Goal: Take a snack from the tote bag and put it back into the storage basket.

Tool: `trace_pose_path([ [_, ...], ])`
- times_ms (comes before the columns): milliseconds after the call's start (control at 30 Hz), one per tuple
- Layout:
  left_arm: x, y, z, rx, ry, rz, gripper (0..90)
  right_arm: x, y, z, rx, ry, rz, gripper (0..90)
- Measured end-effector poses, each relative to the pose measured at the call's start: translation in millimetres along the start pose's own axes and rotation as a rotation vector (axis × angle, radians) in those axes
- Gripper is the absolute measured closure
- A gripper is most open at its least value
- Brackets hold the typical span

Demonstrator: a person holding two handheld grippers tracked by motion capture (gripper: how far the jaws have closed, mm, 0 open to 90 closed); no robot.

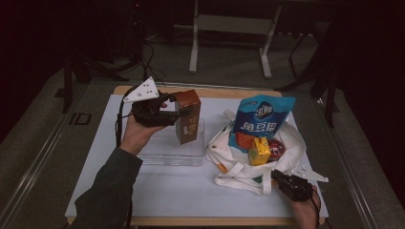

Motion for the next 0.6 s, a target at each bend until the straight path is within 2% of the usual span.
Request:
trace_pose_path([
  [600,10.8,12.6,11.6,-0.015,-0.028,0.102,42.8,0.3,0.1,-0.3,-0.003,-0.004,0.0,80.9],
])
Point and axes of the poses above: each handheld gripper's, and its own axes: y roughly backward along the jaws, x roughly out of its underside, z roughly to its left, the point moved 2 cm from there along -y, roughly forward along the jaws, and after that the axes turned 2 degrees about -z, right-handed, at the moved point
